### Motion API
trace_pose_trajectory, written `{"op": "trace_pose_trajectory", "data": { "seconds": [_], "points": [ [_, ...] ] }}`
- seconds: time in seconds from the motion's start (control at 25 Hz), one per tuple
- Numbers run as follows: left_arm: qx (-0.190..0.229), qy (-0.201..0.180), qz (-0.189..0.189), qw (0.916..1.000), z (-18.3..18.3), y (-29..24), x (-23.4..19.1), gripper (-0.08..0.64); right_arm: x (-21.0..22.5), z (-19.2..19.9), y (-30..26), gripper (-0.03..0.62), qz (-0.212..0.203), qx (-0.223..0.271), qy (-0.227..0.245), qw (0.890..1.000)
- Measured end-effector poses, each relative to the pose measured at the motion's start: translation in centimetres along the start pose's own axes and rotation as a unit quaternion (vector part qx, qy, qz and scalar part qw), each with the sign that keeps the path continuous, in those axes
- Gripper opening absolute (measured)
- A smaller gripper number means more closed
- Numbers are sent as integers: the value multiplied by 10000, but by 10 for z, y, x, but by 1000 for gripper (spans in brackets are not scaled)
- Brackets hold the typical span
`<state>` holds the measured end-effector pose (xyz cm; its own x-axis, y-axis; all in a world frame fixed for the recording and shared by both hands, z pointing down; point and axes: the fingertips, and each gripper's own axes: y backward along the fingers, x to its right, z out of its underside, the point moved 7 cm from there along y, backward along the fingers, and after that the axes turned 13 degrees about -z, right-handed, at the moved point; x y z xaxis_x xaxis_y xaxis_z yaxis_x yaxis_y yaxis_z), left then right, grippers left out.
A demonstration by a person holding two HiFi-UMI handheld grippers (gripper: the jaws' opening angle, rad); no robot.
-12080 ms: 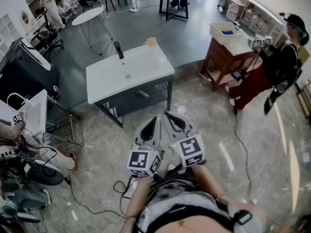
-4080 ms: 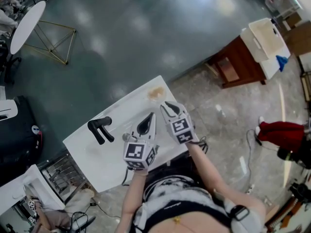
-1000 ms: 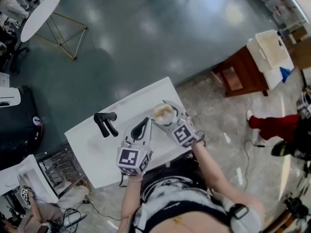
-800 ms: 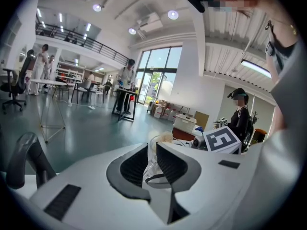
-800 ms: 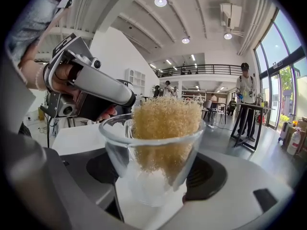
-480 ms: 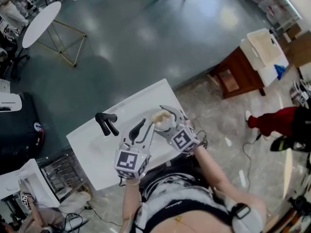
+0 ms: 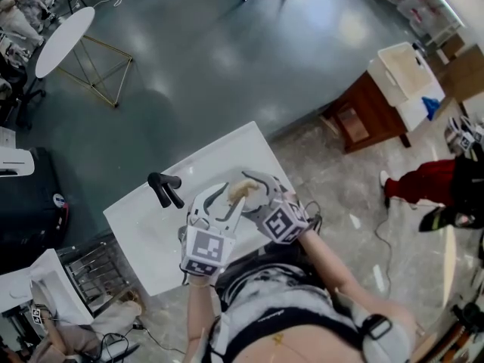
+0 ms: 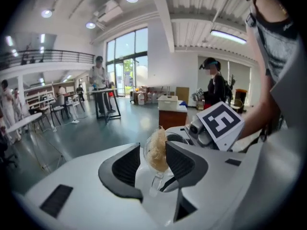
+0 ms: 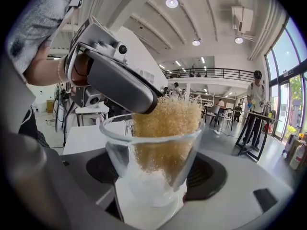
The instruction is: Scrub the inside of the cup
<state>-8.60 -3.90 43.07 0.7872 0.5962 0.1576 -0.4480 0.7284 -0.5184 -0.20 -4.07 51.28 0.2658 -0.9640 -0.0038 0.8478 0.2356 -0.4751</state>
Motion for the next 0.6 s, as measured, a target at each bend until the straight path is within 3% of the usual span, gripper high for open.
{"op": "trace_pose_trajectory", "data": {
  "seconds": [0.28,0.44,0.6],
  "points": [
    [-527,-1269,-39,9905,4,-1,10,186,-13,-3,-1,393,-72,-176,224,9996],
    [-701,-1690,-42,9831,8,-6,16,153,-17,0,-5,393,-65,-176,222,9996],
    [-710,-1852,-112,9801,9,-8,19,140,-19,0,-2,393,-103,-282,254,9992]
  ]
}}
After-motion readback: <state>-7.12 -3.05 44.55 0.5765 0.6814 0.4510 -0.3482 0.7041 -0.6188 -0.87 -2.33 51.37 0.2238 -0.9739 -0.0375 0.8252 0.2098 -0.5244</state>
